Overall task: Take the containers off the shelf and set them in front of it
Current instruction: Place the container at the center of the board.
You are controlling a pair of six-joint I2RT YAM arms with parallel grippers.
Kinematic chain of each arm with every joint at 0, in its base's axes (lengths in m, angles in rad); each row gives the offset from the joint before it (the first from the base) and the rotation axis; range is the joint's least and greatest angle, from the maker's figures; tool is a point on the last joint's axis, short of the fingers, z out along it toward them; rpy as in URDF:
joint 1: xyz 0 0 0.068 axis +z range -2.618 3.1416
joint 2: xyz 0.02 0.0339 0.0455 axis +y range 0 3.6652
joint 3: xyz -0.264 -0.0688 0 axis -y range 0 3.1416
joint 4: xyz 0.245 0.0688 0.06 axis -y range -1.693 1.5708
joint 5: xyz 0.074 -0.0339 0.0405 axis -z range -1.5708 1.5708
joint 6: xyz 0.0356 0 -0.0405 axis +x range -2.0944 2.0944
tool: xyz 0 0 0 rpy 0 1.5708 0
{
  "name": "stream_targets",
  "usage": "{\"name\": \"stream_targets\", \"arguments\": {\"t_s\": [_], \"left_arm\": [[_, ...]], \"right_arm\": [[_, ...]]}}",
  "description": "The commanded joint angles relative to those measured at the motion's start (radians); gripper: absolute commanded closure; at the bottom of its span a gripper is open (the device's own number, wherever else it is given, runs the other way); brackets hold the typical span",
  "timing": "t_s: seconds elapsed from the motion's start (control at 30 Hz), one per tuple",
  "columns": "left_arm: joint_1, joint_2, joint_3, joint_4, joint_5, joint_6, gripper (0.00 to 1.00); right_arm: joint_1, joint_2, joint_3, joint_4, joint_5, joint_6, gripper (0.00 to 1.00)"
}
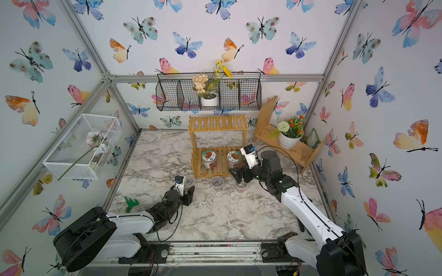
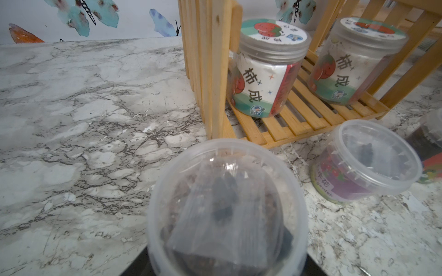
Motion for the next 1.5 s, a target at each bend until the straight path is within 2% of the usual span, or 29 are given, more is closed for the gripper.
{"name": "stream_targets", "arguments": {"t_s": [0.0,0.13,0.33,0.6,0.87,1.13,1.27,1.47], "left_arm": [[-0.004,0.028,-0.003,0.056,-0.031,-0.010,0.35],[-0.004,0.057,-0.002,0.065,-0.028,-0.019,0.32],[-0.005,0.073,0.003,0.058,-0.022,-0.026,0.20],[-0.005,0.024,0.005,-0.005,-0.023,-0.022,0.10],[-0.005,-0.072,0.009,-0.100,-0.022,-0.019,0.05],[-0.005,-0.227,0.050,-0.279,-0.006,-0.019,0.01],[-0.005,-0.289,0.106,-0.399,0.003,-0.012,0.01],[-0.005,-0.307,0.224,-0.539,0.069,0.013,0.00]], "right_arm": [[-0.007,-0.023,-0.012,-0.003,-0.018,-0.004,0.02],[-0.007,-0.025,-0.012,-0.008,-0.014,-0.005,0.02],[-0.007,-0.029,-0.014,-0.012,-0.010,-0.007,0.02],[-0.007,-0.020,-0.009,-0.012,-0.006,-0.007,0.02],[-0.007,0.005,0.014,-0.017,-0.005,-0.001,0.02],[-0.007,0.058,0.048,-0.026,0.001,0.035,0.02],[-0.007,0.087,0.084,-0.044,0.054,0.059,0.02],[-0.005,0.145,0.168,-0.102,0.118,0.097,0.02]]}}
